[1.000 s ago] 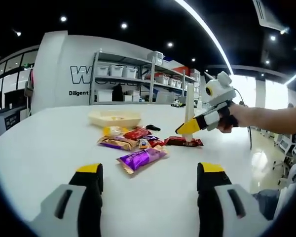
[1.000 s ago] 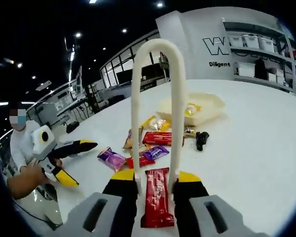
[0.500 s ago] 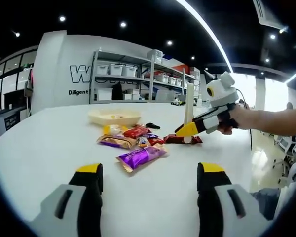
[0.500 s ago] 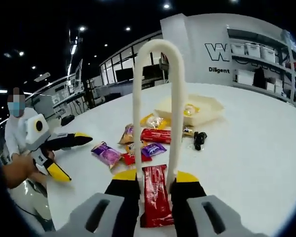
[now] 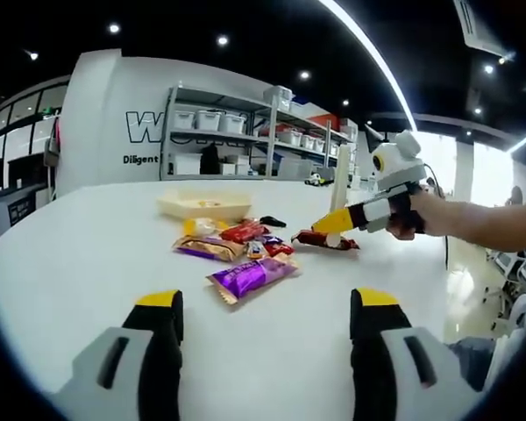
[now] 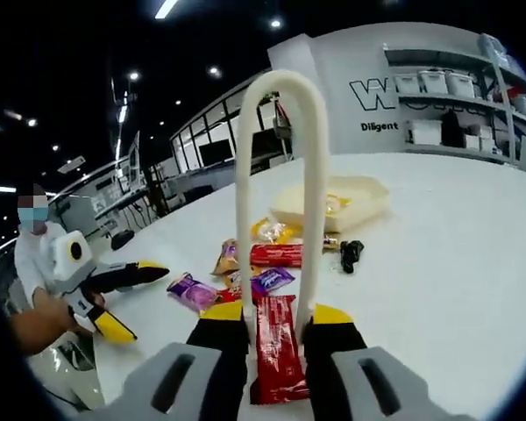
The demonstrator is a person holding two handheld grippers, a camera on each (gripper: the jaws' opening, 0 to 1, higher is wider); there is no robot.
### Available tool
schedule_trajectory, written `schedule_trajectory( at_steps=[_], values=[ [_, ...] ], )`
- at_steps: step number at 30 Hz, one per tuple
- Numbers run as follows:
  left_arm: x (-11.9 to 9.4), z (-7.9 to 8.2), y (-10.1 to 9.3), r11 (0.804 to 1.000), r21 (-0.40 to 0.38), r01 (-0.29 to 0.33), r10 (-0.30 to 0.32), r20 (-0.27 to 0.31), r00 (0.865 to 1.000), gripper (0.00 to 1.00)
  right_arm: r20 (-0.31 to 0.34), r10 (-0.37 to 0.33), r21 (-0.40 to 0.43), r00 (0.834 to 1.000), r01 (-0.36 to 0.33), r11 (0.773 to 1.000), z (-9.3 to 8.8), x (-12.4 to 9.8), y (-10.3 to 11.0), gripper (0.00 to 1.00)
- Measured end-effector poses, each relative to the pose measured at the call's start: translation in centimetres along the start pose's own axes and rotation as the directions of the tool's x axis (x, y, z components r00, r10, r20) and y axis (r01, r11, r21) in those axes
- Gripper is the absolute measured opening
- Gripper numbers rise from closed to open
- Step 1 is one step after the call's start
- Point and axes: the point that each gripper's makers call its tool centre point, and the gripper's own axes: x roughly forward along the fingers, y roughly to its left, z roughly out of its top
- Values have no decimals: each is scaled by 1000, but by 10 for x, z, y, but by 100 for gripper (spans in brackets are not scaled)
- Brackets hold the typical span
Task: Place the target food into the container with the food tongs after gripping and lifting it, then release it inside without dropping or visibly crushing the food.
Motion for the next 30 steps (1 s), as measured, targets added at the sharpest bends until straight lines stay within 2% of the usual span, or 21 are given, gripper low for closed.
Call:
schedule_trajectory(
  at_steps=[11,21,24,30],
  values=[
    [1,-1,-1,1000,-11,14,-14,-5,1000,77,26,19,0,999,-19,1000,15,3,-4,18],
    [5,-1,1,1000,-10,24,-24,-6,1000,77,13,31,-10,999,-30,999,18,13,-3,18],
    [7,-1,3,1000,-2,24,-24,-5,1000,76,20,25,-35,999,-24,999,21,12,-3,18],
    [5,-1,-1,1000,-3,28,-28,-1,1000,77,51,-2,-13,999,2,1000,37,-1,-9,18]
  ],
)
